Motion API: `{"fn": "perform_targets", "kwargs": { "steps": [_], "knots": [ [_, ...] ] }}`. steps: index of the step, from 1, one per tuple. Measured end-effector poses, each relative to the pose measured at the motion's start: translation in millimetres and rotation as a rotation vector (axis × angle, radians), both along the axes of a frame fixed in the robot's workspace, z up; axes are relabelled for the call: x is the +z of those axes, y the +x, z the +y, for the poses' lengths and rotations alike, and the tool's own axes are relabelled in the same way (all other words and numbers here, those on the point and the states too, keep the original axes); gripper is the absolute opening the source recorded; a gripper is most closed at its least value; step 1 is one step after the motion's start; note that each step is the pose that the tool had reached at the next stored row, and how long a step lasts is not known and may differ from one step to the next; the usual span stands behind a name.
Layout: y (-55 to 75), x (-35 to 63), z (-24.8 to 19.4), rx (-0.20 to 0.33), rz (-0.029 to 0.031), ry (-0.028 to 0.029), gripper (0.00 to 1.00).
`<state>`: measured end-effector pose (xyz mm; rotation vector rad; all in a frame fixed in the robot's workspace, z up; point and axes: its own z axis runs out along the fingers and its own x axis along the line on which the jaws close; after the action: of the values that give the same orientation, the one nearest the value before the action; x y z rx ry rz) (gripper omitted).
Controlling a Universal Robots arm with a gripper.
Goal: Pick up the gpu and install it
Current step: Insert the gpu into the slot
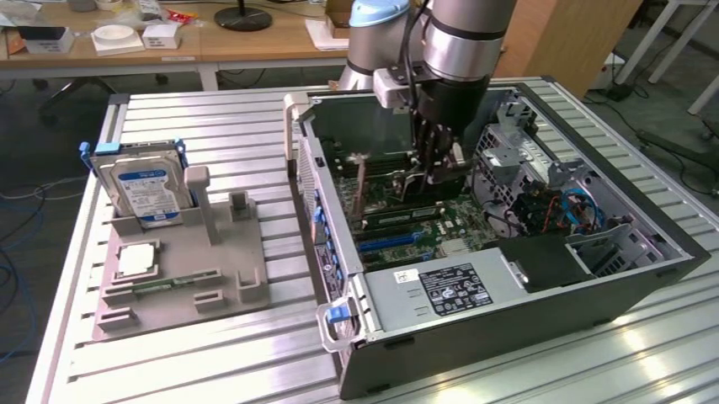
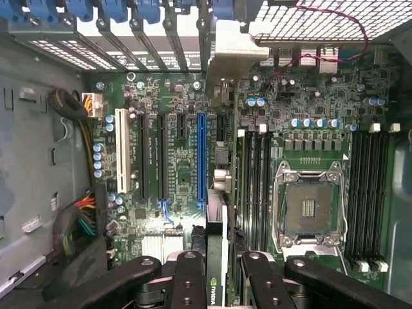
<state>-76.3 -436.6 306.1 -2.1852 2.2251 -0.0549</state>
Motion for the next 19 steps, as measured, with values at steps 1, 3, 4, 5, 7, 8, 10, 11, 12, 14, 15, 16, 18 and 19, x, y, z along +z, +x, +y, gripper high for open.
{"fn": "perform_targets", "kwargs": {
  "steps": [1,3,4,5,7,8,10,11,12,14,15,16,18,19],
  "knots": [
    [-0.1,-0.6,-0.1,0.0,-0.0001,0.0,0.26],
    [-0.3,-2.5,-0.4,0.0,0.0,0.0,0.26],
    [-0.4,-3.4,-0.8,0.0,0.0,-0.0001,0.26],
    [-0.5,-4.3,-1.4,0.0,0.0001,-0.0001,0.26],
    [-0.4,-5.8,-2.7,0.0,0.0,0.0,0.26],
    [-0.4,-6.4,-3.6,0.0,0.0,0.0001,0.26],
    [-0.8,-6.9,-5.2,0.0,0.0,0.0,0.26],
    [-1.4,-7.0,-6.1,0.0,-0.0001,0.0001,0.26],
    [-2.3,-7.2,-6.8,0.0,0.0,0.0,0.26],
    [-3.3,-8.2,-7.3,0.0,-0.0001,0.0002,0.26],
    [-3.5,-8.9,-7.5,0.001,0.0,0.0001,0.26],
    [-3.7,-9.6,-7.6,0.001,0.0,0.0,0.26],
    [-3.9,-11.3,-8.0,0.001,0.0,0.0001,0.26],
    [-4.0,-12.2,-8.2,0.001,0.0,0.0001,0.26]
  ]
}}
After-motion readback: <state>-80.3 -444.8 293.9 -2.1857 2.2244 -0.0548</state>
